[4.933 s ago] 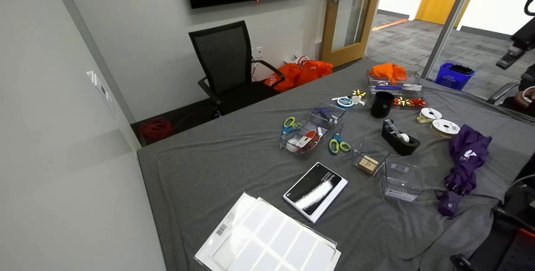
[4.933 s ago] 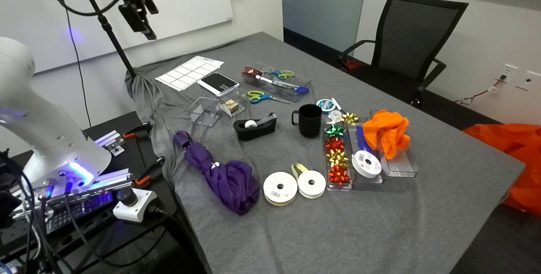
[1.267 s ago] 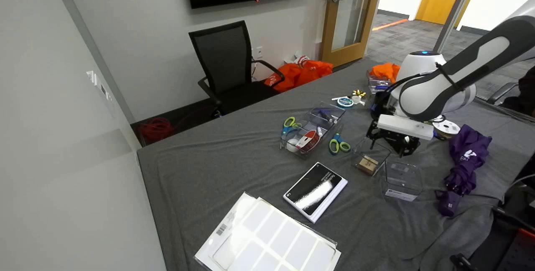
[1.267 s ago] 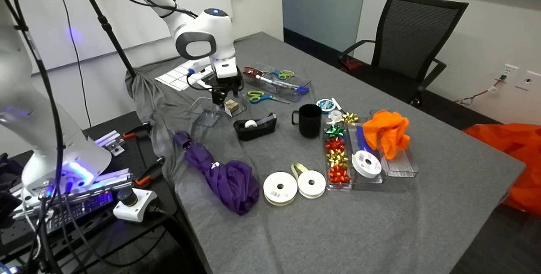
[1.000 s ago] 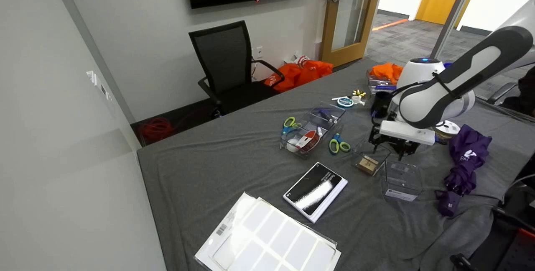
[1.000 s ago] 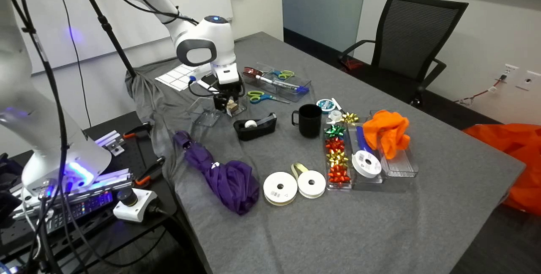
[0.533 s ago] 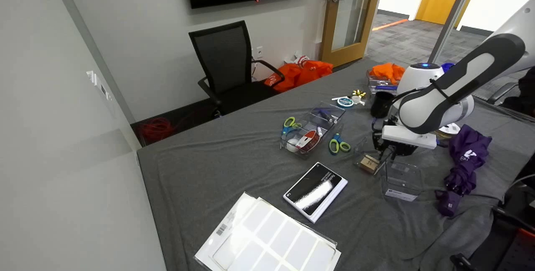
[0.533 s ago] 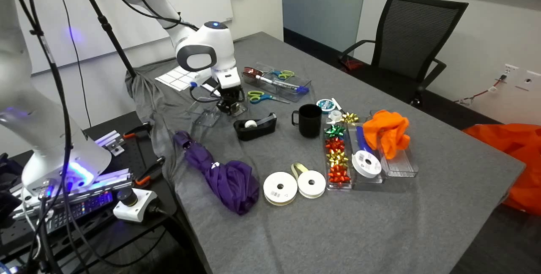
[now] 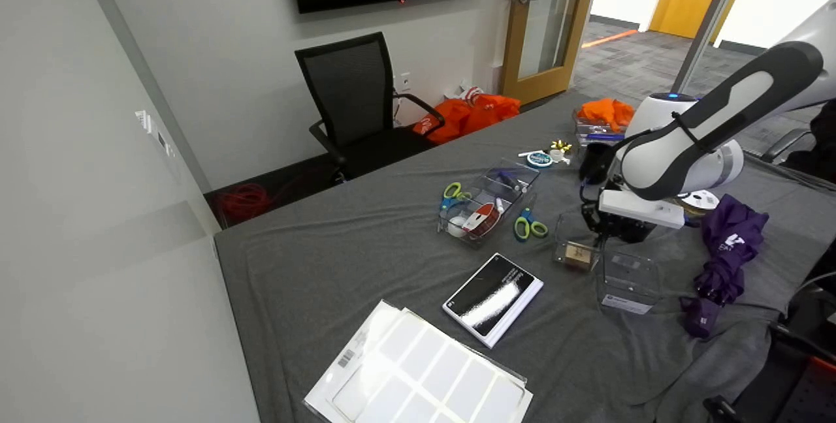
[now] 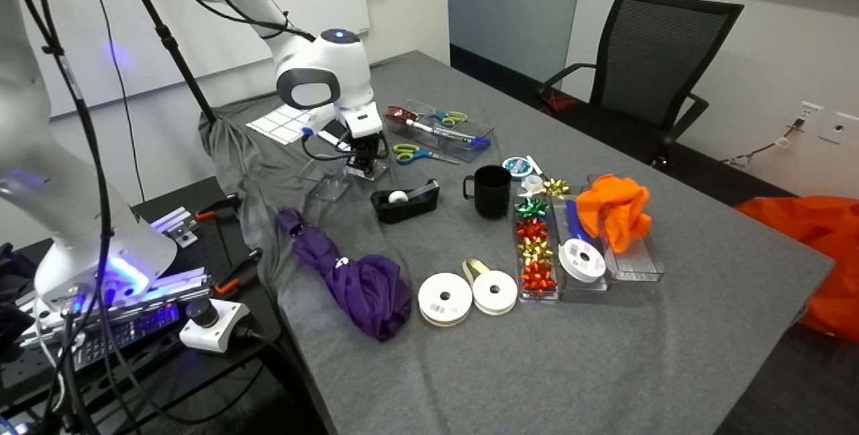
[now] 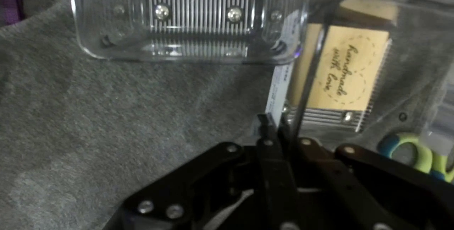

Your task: Put the clear container into the other

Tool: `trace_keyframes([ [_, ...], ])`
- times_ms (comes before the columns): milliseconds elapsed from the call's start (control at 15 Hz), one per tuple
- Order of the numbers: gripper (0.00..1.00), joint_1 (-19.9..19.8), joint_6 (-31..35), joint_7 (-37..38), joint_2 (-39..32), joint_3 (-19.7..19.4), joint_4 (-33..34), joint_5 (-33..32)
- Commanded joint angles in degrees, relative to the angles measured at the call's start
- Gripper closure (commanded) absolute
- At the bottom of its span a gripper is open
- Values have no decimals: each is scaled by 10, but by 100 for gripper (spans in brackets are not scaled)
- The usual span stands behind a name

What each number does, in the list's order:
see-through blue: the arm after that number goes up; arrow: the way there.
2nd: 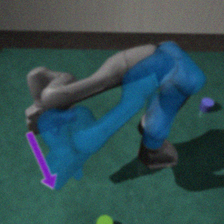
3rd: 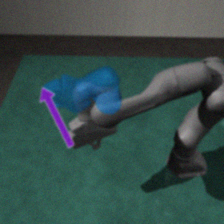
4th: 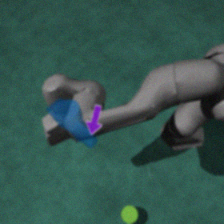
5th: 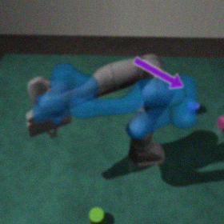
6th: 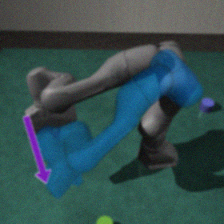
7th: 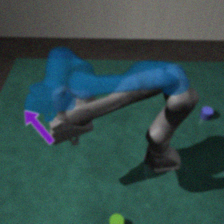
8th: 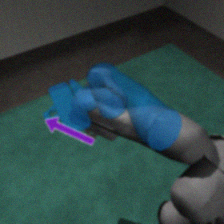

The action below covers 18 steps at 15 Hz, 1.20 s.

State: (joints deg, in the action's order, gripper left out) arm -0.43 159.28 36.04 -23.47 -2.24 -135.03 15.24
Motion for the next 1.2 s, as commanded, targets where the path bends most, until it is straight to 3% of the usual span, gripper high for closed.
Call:
trace_keyframes([
  [0,100,-31,-16,-73,60,38,-35,72],
  [200,99,-46,-33,-131,94,61,-43,150],
  [400,99,-40,-58,-151,129,52,-55,178],
  [800,99,-22,-88,-94,213,3,-119,84],
  [1133,99,-30,-113,-67,273,-10,-173,15],
])
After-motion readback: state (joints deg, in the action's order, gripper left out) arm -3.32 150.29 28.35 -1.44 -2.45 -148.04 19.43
